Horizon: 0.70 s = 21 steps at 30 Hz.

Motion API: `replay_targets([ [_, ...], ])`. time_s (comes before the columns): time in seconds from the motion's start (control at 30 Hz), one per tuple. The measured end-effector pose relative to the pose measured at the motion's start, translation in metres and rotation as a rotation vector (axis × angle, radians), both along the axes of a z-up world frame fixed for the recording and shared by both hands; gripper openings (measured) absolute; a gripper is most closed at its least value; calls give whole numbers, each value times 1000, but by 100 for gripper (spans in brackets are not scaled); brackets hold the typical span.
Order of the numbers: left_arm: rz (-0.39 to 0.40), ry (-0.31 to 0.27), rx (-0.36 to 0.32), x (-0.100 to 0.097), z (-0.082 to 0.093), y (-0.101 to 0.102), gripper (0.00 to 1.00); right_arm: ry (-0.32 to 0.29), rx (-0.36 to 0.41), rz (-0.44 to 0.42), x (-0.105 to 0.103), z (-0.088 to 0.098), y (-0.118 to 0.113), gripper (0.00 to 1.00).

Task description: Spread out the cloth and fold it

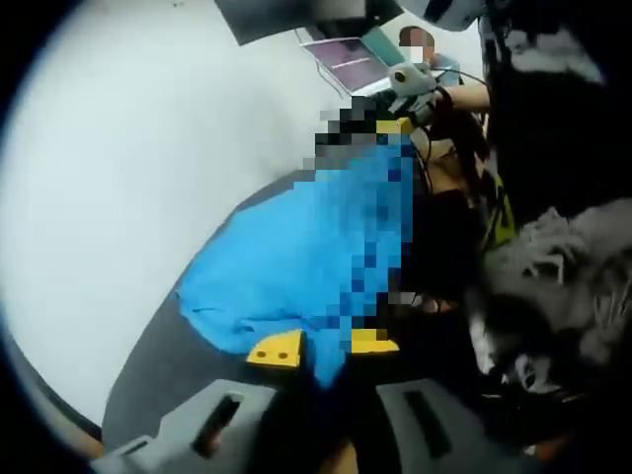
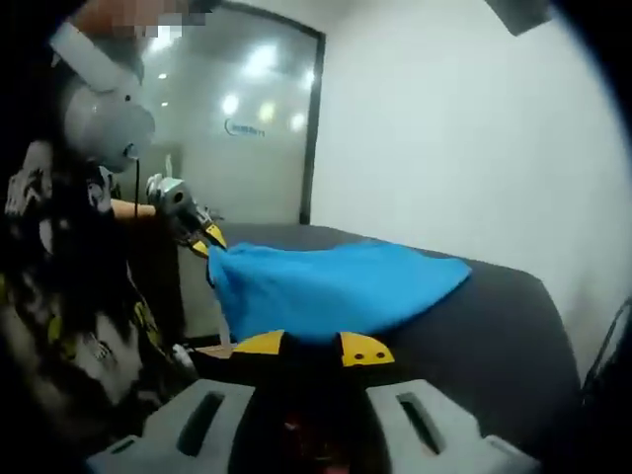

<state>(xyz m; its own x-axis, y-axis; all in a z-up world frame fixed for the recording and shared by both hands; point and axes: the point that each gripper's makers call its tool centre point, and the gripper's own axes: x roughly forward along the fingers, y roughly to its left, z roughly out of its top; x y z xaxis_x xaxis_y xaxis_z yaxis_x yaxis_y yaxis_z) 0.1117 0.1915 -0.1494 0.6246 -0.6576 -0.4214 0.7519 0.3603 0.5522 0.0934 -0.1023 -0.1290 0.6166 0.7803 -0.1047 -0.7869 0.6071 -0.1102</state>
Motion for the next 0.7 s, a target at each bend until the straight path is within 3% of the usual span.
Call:
replay_targets([
  [0.1, -2, -34, -1, 4, -5, 9, 25, -53, -118, 27, -8, -9, 0, 33],
  [0.13, -12, -43, 5, 4, -8, 10, 26, -86, -179, 47, -11, -14, 5, 33],
  [0.27, -17, -73, 8, 5, -12, 11, 26, -237, -309, 92, -18, -17, 27, 33],
  [0.33, -22, -116, 19, 8, -10, 8, 26, -295, -387, 154, -27, -23, 41, 32],
  [0.43, -48, -131, 30, 8, -14, 7, 26, -348, -444, 204, -36, -35, 55, 30],
  [0.5, -62, -151, 34, 10, -12, 5, 24, -416, -481, 189, -31, -40, 59, 24],
  [0.6, -100, -152, 85, 9, -13, 3, 23, -456, -554, 175, -24, -51, 56, 24],
  [0.7, -135, -163, 58, 3, -7, -2, 13, -507, -569, 145, -18, -49, 51, 20],
])
